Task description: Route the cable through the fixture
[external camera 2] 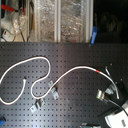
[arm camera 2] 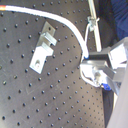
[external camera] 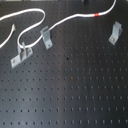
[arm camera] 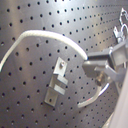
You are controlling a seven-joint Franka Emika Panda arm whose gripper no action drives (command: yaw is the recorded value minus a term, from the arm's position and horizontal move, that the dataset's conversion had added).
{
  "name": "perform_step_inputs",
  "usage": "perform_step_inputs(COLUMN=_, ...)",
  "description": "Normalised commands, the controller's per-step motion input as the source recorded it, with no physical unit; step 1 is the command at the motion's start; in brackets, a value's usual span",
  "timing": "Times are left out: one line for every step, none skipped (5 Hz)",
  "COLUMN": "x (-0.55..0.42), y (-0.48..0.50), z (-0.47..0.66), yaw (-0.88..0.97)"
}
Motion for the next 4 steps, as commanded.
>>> perform_step_inputs(x=-0.005, y=0.027, z=0.01, yaw=0.00)
perform_step_inputs(x=0.075, y=0.082, z=0.03, yaw=-0.09)
perform_step_inputs(x=0.044, y=0.021, z=0.07, yaw=-0.15)
perform_step_inputs(x=0.083, y=-0.160, z=0.00, yaw=-0.17)
